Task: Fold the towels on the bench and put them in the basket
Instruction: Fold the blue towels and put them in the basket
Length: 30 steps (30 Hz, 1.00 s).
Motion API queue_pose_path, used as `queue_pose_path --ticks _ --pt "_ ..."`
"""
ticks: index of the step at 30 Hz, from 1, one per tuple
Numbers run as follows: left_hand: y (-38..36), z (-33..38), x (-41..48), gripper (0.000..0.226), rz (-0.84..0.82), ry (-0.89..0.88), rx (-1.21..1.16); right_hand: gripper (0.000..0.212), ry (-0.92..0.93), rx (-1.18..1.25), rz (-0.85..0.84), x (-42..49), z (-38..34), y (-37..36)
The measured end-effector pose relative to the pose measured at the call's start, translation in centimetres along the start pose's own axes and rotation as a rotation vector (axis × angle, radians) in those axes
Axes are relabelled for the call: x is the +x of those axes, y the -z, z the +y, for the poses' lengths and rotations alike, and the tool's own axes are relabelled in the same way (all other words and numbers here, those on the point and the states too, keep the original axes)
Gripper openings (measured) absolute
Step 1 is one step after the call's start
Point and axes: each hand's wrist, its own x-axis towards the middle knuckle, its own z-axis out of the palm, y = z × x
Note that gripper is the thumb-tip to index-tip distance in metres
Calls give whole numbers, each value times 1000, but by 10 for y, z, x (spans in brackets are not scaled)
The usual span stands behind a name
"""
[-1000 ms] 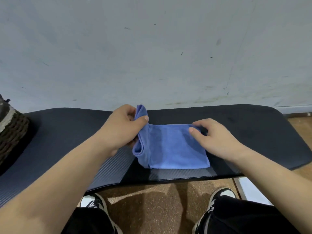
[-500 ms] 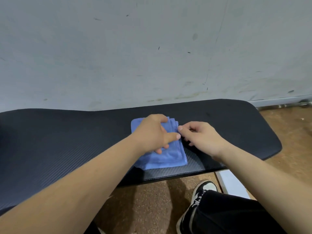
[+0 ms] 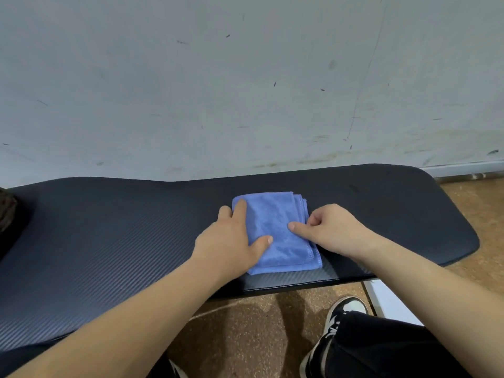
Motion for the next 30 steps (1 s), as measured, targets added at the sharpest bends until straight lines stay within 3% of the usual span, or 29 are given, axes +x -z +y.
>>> queue_pose_path --ticks 5,8,12,15,17,19,21,26,30 --pt "0 -6 4 110 -1 96 -164 43 54 7 -22 -2 -5 0" --pt "0 -6 8 78 37 132 -349 39 78 -48 14 -4 -10 8" --pt "0 -6 10 54 31 152 -340 36 26 -329 34 -4 -7 15" --pt "1 -6 14 40 24 185 -476 56 224 -285 109 -5 -2 13" --pt "5 -5 16 34 34 213 -578 85 343 -217 -3 -7 0 9" --pt "13 -2 15 30 28 232 -681 101 327 -295 -161 -10 2 -1" --pt "20 0 14 24 23 231 -726 105 300 -396 -219 -9 6 -11" --pt "26 9 9 27 42 179 -680 108 309 -428 -185 -6 5 -24" --pt "35 16 7 43 121 95 -627 106 315 -279 -176 -7 0 -5"
